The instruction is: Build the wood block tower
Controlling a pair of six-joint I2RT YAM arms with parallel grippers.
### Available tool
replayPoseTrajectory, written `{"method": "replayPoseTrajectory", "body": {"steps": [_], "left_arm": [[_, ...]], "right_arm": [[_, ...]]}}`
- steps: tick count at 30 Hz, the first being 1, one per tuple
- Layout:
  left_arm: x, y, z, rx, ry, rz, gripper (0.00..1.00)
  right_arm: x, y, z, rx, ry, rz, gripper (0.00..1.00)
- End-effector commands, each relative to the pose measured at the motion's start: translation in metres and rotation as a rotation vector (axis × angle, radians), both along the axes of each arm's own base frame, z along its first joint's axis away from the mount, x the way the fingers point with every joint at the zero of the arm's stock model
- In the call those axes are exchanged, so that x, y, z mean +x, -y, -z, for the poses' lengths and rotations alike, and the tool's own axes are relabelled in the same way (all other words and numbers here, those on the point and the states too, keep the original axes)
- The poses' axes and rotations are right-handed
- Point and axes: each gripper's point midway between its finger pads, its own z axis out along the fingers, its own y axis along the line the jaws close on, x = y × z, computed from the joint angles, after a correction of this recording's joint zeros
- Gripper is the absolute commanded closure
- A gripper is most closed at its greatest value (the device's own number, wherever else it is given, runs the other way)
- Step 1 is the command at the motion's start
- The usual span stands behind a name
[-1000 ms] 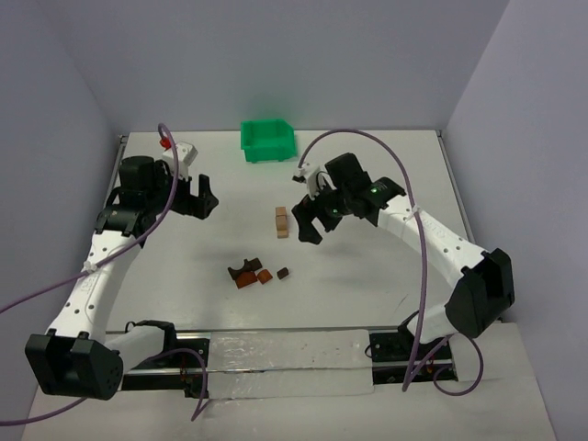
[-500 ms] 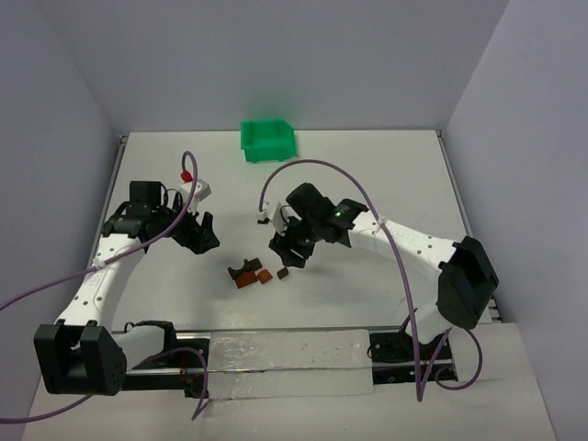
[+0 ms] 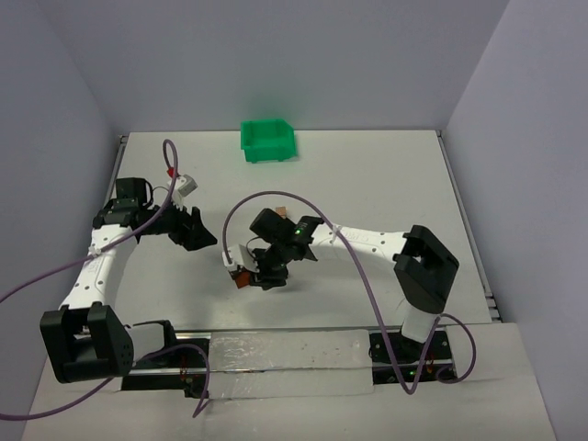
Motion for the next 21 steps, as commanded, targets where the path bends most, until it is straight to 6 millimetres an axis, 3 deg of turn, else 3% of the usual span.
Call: {"method": "replayPoseTrajectory", "body": {"steps": [1, 10, 21], "left_arm": [[0.005, 0.007, -0.034, -0.057, 0.114, 0.032, 0.13], [0.005, 0.006, -0.033, -0.067, 0.129, 0.038, 0.12], [0.0, 0.005, -0.026, -0.066, 0.134, 0.052, 0.12]], "right_arm": [[0.015, -0.02, 0.002, 0.03, 0.108, -0.122, 0.49], [0.027, -0.015, 0.038, -0.068, 0.151, -0.185, 0.49], [0.033, -0.018, 0.044, -0.099, 0.156, -0.208, 0.43]]}}
